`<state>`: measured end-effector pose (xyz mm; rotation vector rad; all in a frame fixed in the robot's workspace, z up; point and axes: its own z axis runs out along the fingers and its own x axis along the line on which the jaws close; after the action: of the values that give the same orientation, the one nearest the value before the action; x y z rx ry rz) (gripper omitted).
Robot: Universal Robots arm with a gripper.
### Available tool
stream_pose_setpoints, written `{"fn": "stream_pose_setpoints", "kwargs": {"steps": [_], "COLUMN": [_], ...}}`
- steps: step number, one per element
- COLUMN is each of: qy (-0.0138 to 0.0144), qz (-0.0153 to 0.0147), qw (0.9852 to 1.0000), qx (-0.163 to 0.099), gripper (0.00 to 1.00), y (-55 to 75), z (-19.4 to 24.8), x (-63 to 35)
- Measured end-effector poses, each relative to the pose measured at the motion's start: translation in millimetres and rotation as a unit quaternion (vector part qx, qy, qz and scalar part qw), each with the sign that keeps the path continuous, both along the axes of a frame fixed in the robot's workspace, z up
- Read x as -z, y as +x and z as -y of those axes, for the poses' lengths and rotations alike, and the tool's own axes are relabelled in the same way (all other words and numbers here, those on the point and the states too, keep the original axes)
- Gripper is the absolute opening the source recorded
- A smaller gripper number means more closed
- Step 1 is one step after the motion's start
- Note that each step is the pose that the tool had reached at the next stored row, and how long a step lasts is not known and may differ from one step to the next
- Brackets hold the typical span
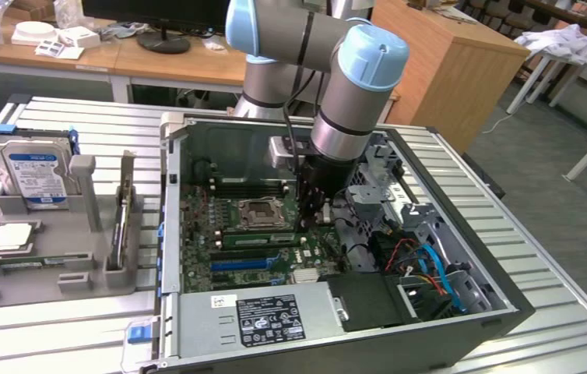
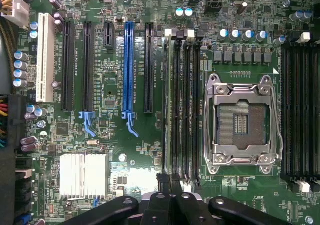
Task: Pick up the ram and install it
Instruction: 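Press down the ram until it locks into place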
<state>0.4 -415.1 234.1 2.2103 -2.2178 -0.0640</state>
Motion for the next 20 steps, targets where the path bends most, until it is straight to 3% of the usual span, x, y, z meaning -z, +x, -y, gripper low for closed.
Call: {"fn": "stream_pose_setpoints", "kwargs": {"steps": [20], "qy": [0.0005], "qz": [-0.0001], "qw": [1.0000], "qx": [0.000], "gripper": [0.11], "y": [0.0], "z": [-1.7], "x": [0.2]}}
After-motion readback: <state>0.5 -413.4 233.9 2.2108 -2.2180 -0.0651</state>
